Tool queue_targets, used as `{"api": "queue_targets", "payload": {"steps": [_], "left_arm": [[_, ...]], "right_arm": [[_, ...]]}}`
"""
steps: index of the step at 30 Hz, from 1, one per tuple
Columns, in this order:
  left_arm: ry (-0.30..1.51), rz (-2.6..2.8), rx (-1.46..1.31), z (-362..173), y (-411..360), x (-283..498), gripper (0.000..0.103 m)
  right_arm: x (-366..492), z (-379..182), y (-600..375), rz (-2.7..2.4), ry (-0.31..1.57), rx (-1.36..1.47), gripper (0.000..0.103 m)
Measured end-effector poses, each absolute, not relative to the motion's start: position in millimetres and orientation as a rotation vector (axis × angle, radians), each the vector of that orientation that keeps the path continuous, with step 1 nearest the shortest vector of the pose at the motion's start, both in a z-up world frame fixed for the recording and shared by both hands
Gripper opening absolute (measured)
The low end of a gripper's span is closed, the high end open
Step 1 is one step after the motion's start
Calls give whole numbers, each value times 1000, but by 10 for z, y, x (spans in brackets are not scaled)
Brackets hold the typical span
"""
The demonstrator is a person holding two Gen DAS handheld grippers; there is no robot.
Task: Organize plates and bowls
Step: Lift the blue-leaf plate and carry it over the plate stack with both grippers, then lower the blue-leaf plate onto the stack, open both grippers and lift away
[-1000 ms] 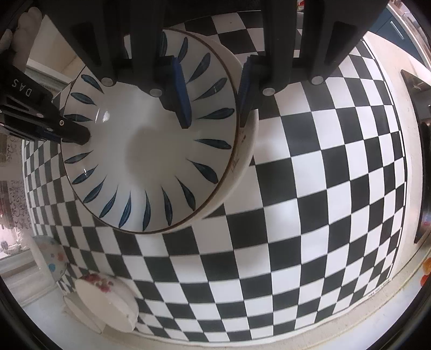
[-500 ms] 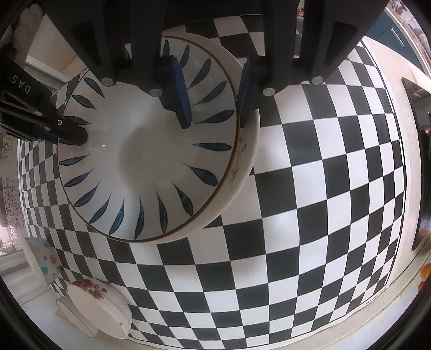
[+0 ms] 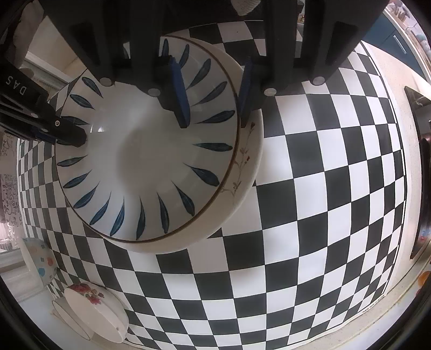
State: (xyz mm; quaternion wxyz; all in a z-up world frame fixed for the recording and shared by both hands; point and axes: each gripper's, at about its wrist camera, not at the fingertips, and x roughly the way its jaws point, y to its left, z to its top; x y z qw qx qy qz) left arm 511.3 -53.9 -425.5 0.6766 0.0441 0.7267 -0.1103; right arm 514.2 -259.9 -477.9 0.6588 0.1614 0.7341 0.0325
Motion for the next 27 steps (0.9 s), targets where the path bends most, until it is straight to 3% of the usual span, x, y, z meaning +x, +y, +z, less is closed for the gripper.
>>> {"api": "queue_targets", "payload": {"steps": [4, 8, 12, 15, 22, 27], "left_arm": [[1634, -257, 92, -4276, -602, 5085, 43], [1620, -270, 76, -4270, -693, 5041, 67], [1600, -244, 68, -4238, -720, 4998, 73], [1587, -224, 49, -4207, -702, 4959, 83], [1494, -118, 22, -3959, -642, 4807, 83], [1430, -48, 39, -3704, -657, 4698, 83]], "right_arm": [[5149, -4782, -2609, 78, 1669, 371, 27], [5140, -4776, -2585, 117, 1678, 411, 49], [5131, -4709, -2522, 138, 1674, 395, 61], [5135, -4582, -2473, 124, 1642, 329, 78], [5167, -4358, -2433, 95, 1583, 179, 88], [5097, -4174, -2467, 124, 1546, 141, 89]]}}
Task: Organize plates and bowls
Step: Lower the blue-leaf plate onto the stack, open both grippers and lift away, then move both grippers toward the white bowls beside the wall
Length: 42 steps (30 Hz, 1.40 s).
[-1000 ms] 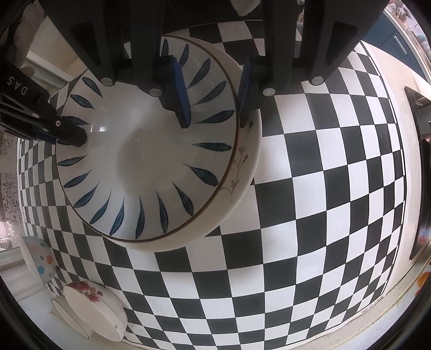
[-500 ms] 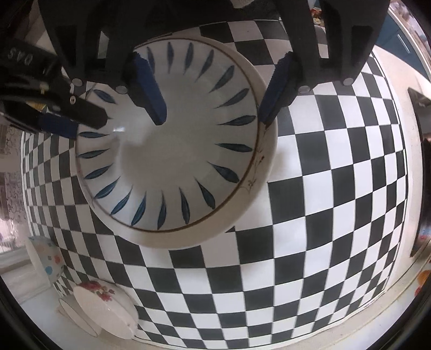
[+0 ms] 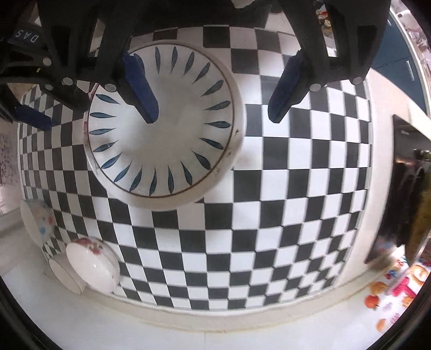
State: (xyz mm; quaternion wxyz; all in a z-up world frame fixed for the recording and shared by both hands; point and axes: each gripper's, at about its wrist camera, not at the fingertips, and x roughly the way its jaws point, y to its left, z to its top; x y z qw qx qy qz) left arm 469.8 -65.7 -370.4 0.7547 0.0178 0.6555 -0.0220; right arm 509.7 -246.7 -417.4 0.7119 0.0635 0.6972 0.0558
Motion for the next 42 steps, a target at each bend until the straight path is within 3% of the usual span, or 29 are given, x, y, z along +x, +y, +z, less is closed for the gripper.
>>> {"api": "queue_targets", "payload": {"steps": [13, 22, 31, 42], "left_arm": [[1205, -67, 41, -2328, -554, 4217, 83], [1175, -111, 71, -1816, -493, 3715, 83], [1106, -154, 104, -1503, -405, 3363, 83], [1075, -147, 73, -1517, -378, 3505, 83]], "right_arm": [[4434, -2626, -2524, 76, 1298, 93, 89], [3780, -1765, -2384, 30, 1197, 115, 89], [3438, -1489, -2230, 5, 1172, 108, 89], [3559, -1532, -2442, -39, 1109, 193, 89]]}}
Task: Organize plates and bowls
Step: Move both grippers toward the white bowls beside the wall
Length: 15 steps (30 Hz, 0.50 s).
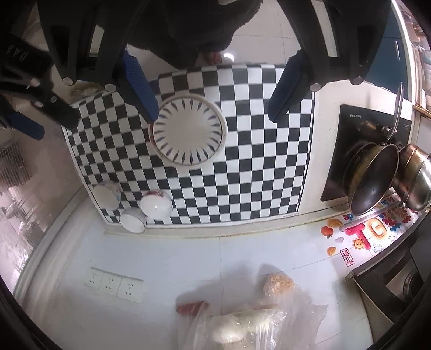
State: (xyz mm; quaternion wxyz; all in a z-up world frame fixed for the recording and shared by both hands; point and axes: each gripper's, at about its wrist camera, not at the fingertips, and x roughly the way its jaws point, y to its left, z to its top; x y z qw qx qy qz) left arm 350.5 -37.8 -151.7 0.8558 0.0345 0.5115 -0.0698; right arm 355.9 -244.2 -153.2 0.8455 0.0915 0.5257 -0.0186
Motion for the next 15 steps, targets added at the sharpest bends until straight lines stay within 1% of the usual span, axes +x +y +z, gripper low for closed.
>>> {"api": "queue_targets", "payload": {"steps": [3, 4, 5, 12, 15], "left_arm": [[1046, -122, 62, -1547, -403, 3675, 83], [1035, -112, 54, -1563, -416, 3763, 83], [1021, -105, 45, -1575, -429, 3834, 83], [1020, -75, -20, -1777, -710, 4577, 83], [1102, -124, -24, -2006, -943, 4995, 83]], "right_arm": [[3688, -1574, -2670, -96, 1016, 210, 91], [3746, -1596, -2725, -113, 1003, 202, 93], [3822, -1648, -2811, -132, 996, 196, 93], [4488, -2145, -3483, -177, 1067, 301, 93], [4853, -2442, -3781, -165, 1107, 333, 93]]}}
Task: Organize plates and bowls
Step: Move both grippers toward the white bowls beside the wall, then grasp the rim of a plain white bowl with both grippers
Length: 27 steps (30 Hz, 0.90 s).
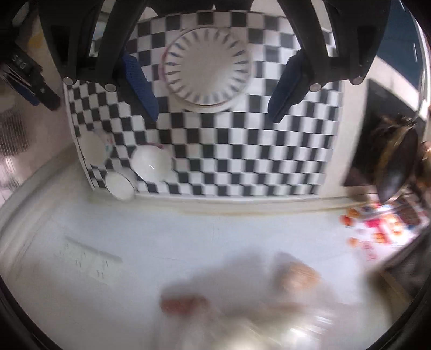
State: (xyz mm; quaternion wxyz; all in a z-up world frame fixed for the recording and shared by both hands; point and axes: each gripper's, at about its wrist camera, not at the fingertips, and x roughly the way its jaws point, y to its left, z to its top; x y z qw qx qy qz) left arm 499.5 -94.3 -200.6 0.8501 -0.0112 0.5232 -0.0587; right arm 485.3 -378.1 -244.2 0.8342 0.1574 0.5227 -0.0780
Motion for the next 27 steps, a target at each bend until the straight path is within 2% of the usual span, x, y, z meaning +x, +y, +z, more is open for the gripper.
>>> {"api": "queue_targets", "payload": {"steps": [6, 7, 9, 13, 15, 16, 19, 23, 26, 27], "left_arm": [[1263, -177, -24, -2595, -1442, 5800, 82], [1296, -170, -16, -2729, -1528, 5936, 80], [1336, -155, -20, -2916, -1639, 6117, 64], [1385, -143, -13, -3285, -1862, 6464, 64], [1413, -135, -16, -3450, -1929, 6622, 50], [1437, -144, -24, -3554, -1970, 6716, 49], [1480, -141, -29, -3793, -2044, 6897, 48], [1528, -136, -45, -4036, -2096, 7093, 33], [1567, -151, -54, -4188, -2133, 7162, 21], [1576, -158, -49, -4227, -2151, 7170, 20]], "right_arm": [[5648, -3112, -4187, -85, 1213, 385, 93], [5785, -3233, -4228, -76, 1233, 397, 93], [6016, -3446, -4337, -70, 1267, 420, 92], [6427, -3795, -4524, -38, 1305, 469, 92], [6634, -3946, -4547, -4, 1327, 490, 89], [6747, -4026, -4536, 17, 1342, 490, 88], [7052, -4253, -4467, 65, 1387, 472, 82], [7395, -4590, -4343, 118, 1481, 432, 64], [7519, -4800, -4235, 149, 1550, 386, 60], [7548, -4872, -4207, 166, 1572, 385, 59]]}}
